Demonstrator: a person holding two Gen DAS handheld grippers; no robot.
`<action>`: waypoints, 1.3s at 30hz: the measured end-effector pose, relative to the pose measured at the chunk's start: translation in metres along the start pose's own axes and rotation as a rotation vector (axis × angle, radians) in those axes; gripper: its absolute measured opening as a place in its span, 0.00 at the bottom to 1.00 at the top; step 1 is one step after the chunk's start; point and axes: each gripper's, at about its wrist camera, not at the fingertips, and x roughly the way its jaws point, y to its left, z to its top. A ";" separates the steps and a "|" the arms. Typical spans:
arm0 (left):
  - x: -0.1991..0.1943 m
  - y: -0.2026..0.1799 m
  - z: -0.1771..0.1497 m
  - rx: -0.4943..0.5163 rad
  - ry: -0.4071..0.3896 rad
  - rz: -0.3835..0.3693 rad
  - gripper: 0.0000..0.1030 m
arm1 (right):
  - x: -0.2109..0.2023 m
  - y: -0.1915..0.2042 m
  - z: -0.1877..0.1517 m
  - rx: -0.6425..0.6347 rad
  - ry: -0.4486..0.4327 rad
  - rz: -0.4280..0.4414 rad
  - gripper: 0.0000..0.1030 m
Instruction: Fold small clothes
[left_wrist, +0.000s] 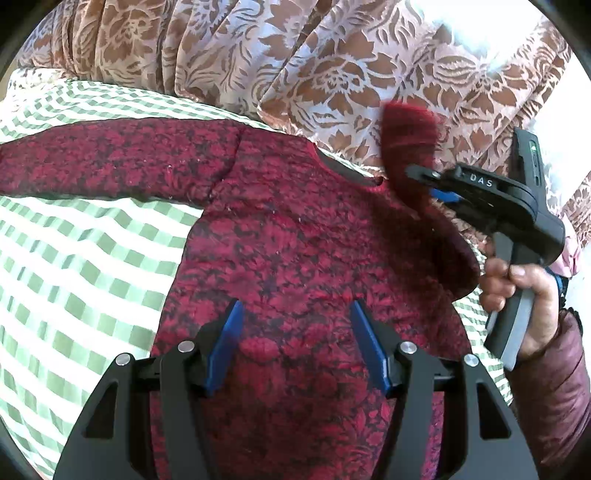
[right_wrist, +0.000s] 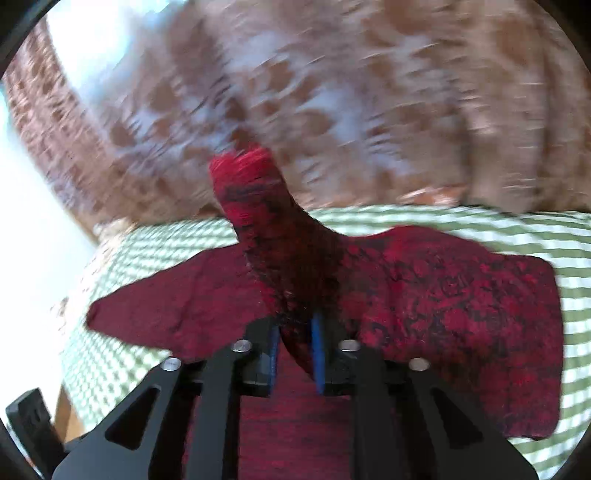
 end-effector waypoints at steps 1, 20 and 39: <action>0.000 0.001 0.003 -0.001 -0.003 -0.001 0.60 | 0.004 0.006 0.000 0.002 0.006 0.024 0.56; 0.088 -0.025 0.105 -0.062 0.061 -0.054 0.62 | -0.151 -0.164 -0.108 0.400 -0.142 -0.155 0.68; 0.066 -0.002 0.109 -0.052 -0.031 0.065 0.08 | -0.046 -0.130 -0.054 0.273 -0.070 -0.183 0.55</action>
